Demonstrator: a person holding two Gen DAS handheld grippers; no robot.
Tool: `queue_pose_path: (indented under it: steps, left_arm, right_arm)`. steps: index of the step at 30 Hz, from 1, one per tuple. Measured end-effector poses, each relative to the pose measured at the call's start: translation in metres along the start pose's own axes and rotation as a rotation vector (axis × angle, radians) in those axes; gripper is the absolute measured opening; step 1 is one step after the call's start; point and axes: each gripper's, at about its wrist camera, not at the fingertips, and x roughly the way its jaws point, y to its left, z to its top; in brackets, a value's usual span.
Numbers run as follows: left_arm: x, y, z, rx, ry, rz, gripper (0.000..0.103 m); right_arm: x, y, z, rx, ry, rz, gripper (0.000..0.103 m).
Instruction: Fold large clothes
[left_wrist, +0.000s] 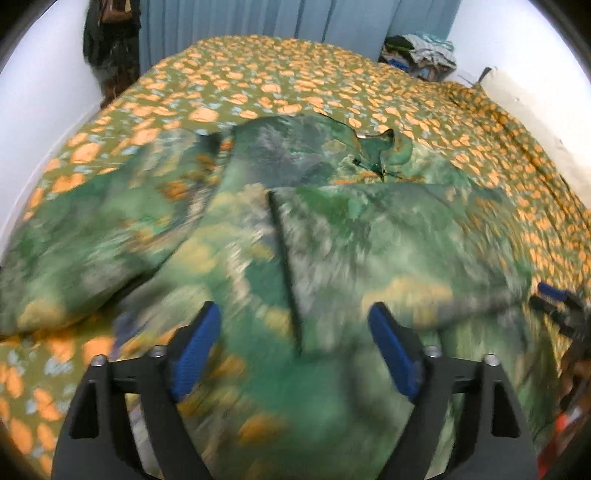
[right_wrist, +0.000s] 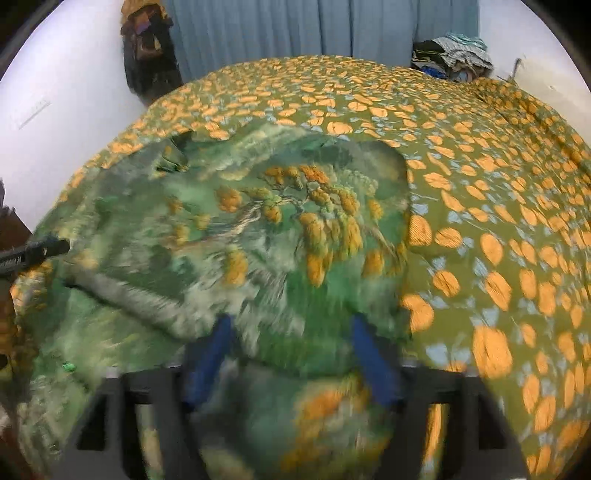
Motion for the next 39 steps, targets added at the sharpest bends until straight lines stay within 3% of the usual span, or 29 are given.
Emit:
queue_pose_path:
  steps: [5, 13, 16, 21, 25, 28, 31, 34, 35, 36, 38, 39]
  left_arm:
    - [-0.043, 0.041, -0.041, 0.003, 0.024, 0.099, 0.098]
    - [-0.090, 0.147, -0.081, -0.257, 0.005, 0.104, 0.098]
    - [-0.099, 0.198, -0.082, -0.415, -0.052, 0.068, 0.098]
    - [-0.081, 0.290, -0.084, -0.742, -0.106, -0.095, 0.098]
    - [-0.041, 0.331, -0.088, -0.932, -0.102, -0.170, 0.097]
    - [-0.022, 0.347, -0.080, -1.002, -0.137, -0.184, 0.095]
    - [-0.013, 0.362, -0.072, -1.063, -0.176, -0.167, 0.088]
    - [-0.007, 0.379, -0.076, -1.195, -0.231, -0.160, 0.076]
    - [-0.007, 0.385, -0.079, -1.226, -0.238, -0.151, 0.064]
    - [-0.007, 0.389, -0.082, -1.255, -0.241, -0.138, 0.045]
    - [-0.012, 0.390, -0.081, -1.245, -0.232, -0.082, 0.022]
    - [-0.018, 0.387, -0.077, -1.217, -0.242, -0.060, 0.018]
  right_arm:
    - [-0.042, 0.016, -0.028, 0.021, -0.029, -0.002, 0.082]
    - [-0.083, 0.072, -0.089, 0.016, -0.079, 0.012, 0.082]
    - [-0.088, 0.097, -0.101, -0.010, -0.063, 0.048, 0.082]
    - [-0.099, 0.143, -0.108, -0.195, -0.069, 0.039, 0.082]
    - [-0.101, 0.157, -0.106, -0.214, -0.079, 0.052, 0.082]
    - [-0.099, 0.161, -0.103, -0.206, -0.062, 0.058, 0.082]
    - [-0.097, 0.164, -0.106, -0.207, -0.043, 0.057, 0.082]
    - [-0.093, 0.167, -0.111, -0.209, -0.020, 0.059, 0.082]
    - [-0.092, 0.168, -0.112, -0.207, -0.016, 0.062, 0.082]
    - [-0.092, 0.169, -0.113, -0.207, -0.010, 0.067, 0.082]
    - [-0.093, 0.171, -0.114, -0.212, -0.009, 0.078, 0.082]
    - [-0.092, 0.173, -0.114, -0.216, -0.010, 0.081, 0.082]
